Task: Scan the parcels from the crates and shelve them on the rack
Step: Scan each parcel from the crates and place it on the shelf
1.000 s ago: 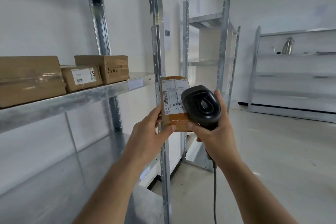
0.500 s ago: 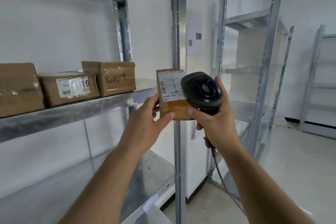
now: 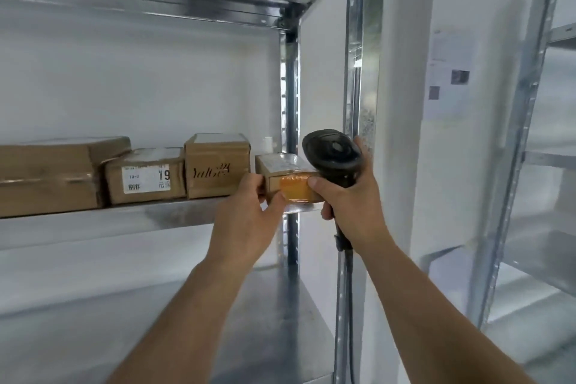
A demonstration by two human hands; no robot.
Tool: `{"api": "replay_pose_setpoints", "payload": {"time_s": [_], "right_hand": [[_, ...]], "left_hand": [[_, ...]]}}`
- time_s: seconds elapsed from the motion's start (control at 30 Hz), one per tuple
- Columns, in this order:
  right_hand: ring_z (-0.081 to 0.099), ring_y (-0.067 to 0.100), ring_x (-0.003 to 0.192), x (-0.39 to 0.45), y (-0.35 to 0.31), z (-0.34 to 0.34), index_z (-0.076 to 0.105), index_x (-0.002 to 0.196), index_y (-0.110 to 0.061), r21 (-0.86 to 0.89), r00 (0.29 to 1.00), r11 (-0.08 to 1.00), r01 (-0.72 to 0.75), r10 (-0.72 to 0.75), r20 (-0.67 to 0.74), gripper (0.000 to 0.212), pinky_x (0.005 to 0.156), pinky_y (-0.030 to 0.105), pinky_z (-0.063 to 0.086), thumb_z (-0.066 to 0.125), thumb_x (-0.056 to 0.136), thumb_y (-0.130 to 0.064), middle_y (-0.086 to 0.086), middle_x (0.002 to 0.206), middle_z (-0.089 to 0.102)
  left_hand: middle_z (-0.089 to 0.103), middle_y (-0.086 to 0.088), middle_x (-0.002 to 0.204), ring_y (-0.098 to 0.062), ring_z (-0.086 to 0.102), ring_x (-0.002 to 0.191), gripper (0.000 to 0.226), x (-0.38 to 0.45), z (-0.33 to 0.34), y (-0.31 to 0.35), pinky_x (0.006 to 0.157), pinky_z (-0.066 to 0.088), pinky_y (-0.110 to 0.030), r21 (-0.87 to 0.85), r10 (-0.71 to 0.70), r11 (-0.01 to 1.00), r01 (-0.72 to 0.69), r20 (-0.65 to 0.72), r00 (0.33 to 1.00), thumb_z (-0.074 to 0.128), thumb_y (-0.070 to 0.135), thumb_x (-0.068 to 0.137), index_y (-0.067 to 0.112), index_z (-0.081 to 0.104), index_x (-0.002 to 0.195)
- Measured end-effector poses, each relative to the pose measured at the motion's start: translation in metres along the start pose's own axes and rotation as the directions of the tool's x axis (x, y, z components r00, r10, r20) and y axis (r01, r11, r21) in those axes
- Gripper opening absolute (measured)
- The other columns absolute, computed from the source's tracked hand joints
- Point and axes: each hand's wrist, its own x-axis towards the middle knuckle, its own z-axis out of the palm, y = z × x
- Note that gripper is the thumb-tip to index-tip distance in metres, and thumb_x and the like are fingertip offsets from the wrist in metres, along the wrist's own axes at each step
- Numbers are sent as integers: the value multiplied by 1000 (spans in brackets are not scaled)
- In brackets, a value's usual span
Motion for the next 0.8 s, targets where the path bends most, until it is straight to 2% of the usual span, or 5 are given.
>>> {"api": "replay_pose_setpoints", "payload": {"time_s": [0.17,0.27,0.43,0.57,0.8], "right_hand": [[67,25,100,21,7,14,14,155,-40,-11,1000,1000,-9,9,14,102,85,48,58,76,80,-10,-12,119,62],[68,27,95,27,9,24,11,155,-40,-27,999,999,-19,20,25,103,80,51,59,75,80,-10,-25,105,55],[58,4,79,34,12,33,6,156,-38,-104,998,994,-14,20,57,101,67,23,50,72,84,-14,-15,101,55],[48,9,74,38,9,35,3,157,-32,-178,996,984,6,9,84,97,76,28,44,68,87,-13,-20,84,43],[48,1,100,20,9,25,6,157,-36,-131,994,988,79,-68,88,101,64,8,38,74,85,-16,-19,117,45]], "left_hand": [[61,7,89,-9,56,76,14,9,10,-3,65,42,-23,227,20,974,14,-148,989,54,28,96,16,59,102],[58,4,83,-7,51,66,14,19,12,-6,52,30,-18,341,10,938,60,-202,979,53,27,96,14,57,93],[63,-1,77,-20,62,70,19,30,14,-9,62,51,-34,410,0,904,116,-271,963,53,27,96,11,60,92],[60,0,70,-18,59,62,20,33,16,-14,57,50,-33,475,15,871,126,-282,959,53,25,95,10,61,85],[61,5,77,-18,62,74,21,9,-1,-10,60,42,-28,450,-15,882,137,-264,964,55,35,95,14,55,92]]}}
